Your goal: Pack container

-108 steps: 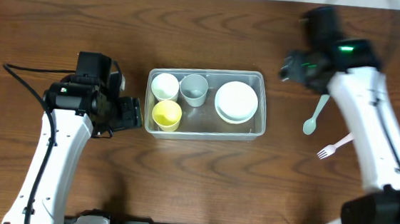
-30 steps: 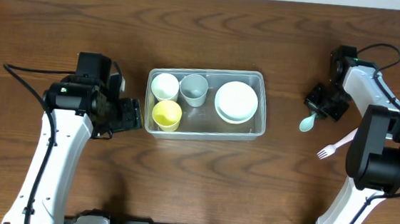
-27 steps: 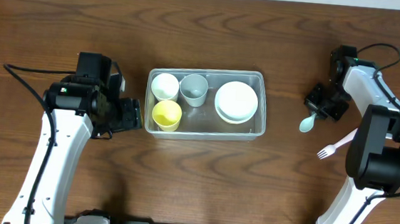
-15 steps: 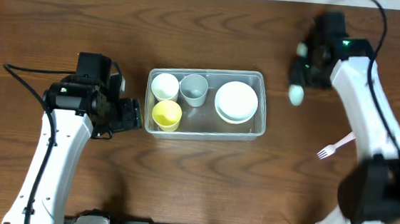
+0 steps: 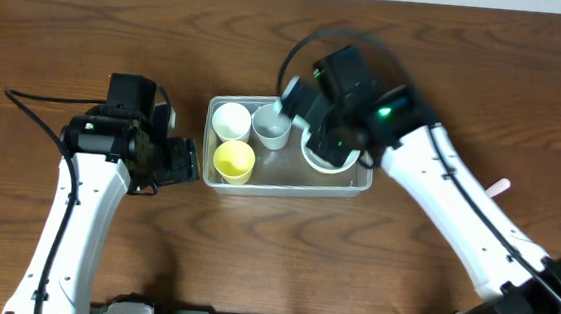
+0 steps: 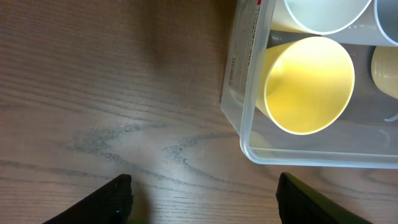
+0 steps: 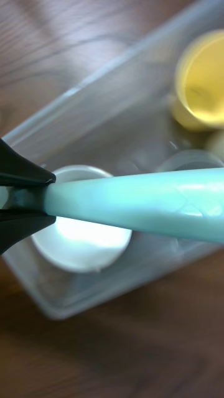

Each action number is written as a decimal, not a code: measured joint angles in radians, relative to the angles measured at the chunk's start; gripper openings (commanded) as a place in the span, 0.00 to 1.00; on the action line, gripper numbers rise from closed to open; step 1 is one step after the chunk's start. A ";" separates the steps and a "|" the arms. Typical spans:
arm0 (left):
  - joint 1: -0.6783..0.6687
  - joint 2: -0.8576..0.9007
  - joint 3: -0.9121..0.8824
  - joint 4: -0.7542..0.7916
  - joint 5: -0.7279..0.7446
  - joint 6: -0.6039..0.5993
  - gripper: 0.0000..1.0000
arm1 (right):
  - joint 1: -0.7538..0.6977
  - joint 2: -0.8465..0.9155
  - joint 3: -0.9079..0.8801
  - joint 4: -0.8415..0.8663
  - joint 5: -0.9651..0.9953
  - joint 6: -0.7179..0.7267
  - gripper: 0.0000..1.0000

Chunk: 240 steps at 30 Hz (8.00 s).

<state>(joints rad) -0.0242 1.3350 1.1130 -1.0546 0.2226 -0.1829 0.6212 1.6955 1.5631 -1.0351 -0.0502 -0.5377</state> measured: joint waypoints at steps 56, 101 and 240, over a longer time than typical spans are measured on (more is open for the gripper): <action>0.000 0.000 0.000 -0.018 0.000 0.000 0.75 | -0.894 -0.092 -0.593 0.167 0.004 1.326 0.99; 0.000 0.000 0.000 -0.022 0.000 0.000 0.75 | -0.895 -0.090 -0.772 0.370 0.076 1.373 0.94; -0.017 -0.013 0.124 0.068 -0.230 0.128 0.98 | -0.518 -0.096 -0.165 0.264 -0.029 0.647 0.99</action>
<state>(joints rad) -0.0410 1.3224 1.2366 -0.9867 -0.0071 -0.0551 0.1028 1.5997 1.3979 -0.7708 -0.0788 0.1089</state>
